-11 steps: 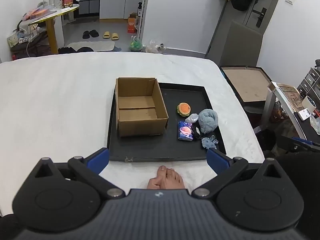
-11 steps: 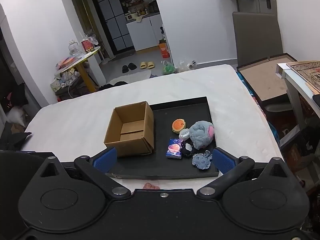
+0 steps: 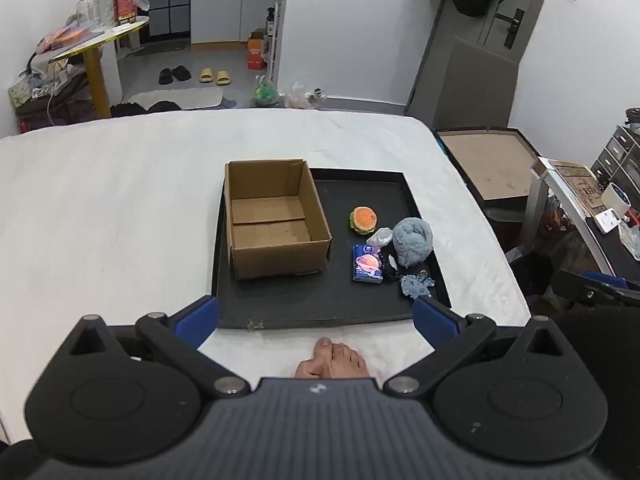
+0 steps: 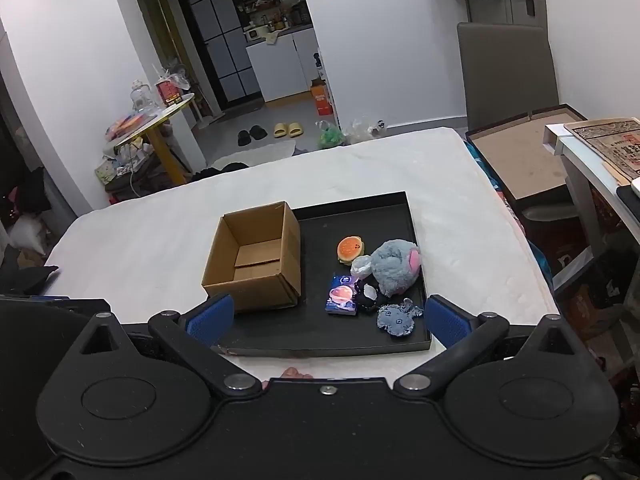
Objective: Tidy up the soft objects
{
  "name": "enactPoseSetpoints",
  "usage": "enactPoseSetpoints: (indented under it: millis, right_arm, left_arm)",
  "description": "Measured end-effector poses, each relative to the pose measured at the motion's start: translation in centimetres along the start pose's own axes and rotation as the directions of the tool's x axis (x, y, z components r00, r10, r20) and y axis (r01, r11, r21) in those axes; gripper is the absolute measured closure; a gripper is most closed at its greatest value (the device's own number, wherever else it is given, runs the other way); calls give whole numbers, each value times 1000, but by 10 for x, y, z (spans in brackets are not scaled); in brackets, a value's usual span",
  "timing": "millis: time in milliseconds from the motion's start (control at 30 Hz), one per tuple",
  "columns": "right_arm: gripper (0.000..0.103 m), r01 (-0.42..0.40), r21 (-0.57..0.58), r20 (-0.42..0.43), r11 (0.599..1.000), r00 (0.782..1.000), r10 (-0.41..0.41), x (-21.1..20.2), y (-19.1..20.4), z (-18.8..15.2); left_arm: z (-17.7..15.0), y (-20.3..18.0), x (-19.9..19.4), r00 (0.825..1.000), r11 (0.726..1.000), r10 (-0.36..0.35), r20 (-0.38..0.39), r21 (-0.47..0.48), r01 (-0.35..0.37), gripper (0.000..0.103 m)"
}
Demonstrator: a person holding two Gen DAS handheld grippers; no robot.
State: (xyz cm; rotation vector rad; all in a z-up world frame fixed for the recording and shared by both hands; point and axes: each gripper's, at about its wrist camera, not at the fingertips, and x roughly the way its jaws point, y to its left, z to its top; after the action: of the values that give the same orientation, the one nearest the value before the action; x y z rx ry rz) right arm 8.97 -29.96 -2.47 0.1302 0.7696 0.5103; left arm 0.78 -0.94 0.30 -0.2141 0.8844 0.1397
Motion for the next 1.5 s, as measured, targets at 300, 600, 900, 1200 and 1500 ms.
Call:
enactPoseSetpoints:
  millis: [300,600,900,1200,1500]
  right_arm:
    - [0,22,-5,16,1000,1000,-22,-2,2,4]
    - [0,40,37,13,999,999,-40,-4,-5,1]
    - [0,57,62,15,996,998,-58,-6,-16,-2]
    - [0,46,49,12,998,999,-47,-6,-15,-1]
    - [0,40,51,7,998,999,-41,-5,-14,0]
  left_arm:
    - [3,-8,2,1000,999,-15,23,34,14,0]
    - [6,-15,7,999,998,-43,14,43,42,0]
    - [8,-28,12,998,996,-65,13,59,64,0]
    - [10,-28,12,998,996,-65,8,56,65,0]
    - [9,-25,12,998,997,-64,7,48,64,0]
